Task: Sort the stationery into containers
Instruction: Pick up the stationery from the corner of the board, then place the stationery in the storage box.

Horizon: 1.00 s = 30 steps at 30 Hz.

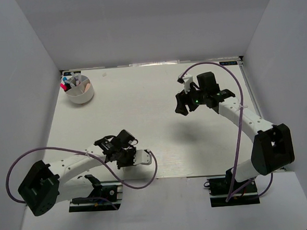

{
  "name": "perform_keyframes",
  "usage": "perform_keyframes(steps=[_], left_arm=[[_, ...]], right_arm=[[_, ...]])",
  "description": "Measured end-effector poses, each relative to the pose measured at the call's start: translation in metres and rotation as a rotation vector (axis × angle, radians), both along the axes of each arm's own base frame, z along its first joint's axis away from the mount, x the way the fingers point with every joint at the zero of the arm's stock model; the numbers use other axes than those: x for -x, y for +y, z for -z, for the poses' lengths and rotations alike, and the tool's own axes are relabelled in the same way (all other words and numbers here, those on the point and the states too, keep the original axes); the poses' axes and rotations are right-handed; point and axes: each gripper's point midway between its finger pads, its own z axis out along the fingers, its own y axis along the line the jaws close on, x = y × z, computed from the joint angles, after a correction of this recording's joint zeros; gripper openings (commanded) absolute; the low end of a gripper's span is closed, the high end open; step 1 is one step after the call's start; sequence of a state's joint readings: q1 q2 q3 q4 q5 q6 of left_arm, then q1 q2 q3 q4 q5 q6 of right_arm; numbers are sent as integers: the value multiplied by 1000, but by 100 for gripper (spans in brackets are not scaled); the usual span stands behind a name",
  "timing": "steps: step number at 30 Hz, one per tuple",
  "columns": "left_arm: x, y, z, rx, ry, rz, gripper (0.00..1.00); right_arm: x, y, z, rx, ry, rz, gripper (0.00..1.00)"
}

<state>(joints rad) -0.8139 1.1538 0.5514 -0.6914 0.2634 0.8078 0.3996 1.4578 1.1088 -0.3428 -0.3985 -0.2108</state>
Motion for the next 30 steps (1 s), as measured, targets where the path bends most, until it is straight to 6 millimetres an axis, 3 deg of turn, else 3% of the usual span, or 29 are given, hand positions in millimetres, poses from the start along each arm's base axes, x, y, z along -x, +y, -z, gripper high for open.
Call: perform_keyframes(steps=[2, 4, 6, 10, 14, 17, 21, 30], left_arm=[[-12, -7, -10, 37, -51, -55, 0], [-36, -18, -32, 92, -137, -160, 0], [-67, -32, -64, 163, -229, -295, 0], [-130, -58, -155, 403, -410, -611, 0], [-156, -67, -214, 600, -435, -824, 0], [-163, -74, -225, 661, -383, -914, 0], [-168, -83, -218, 656, -322, -971, 0], [-172, -96, -211, 642, -267, -981, 0]], right_arm=[[7, 6, -7, -41, 15, -21, 70], [16, 13, -19, -99, 32, -47, 70], [25, 19, -31, -157, 53, -71, 72], [44, 34, -55, -276, 126, -125, 76], [53, 46, -82, -378, 188, -160, 80], [55, 56, -105, -455, 218, -177, 83], [58, 67, -119, -536, 284, -190, 84], [63, 91, -108, -538, 371, -161, 82]])
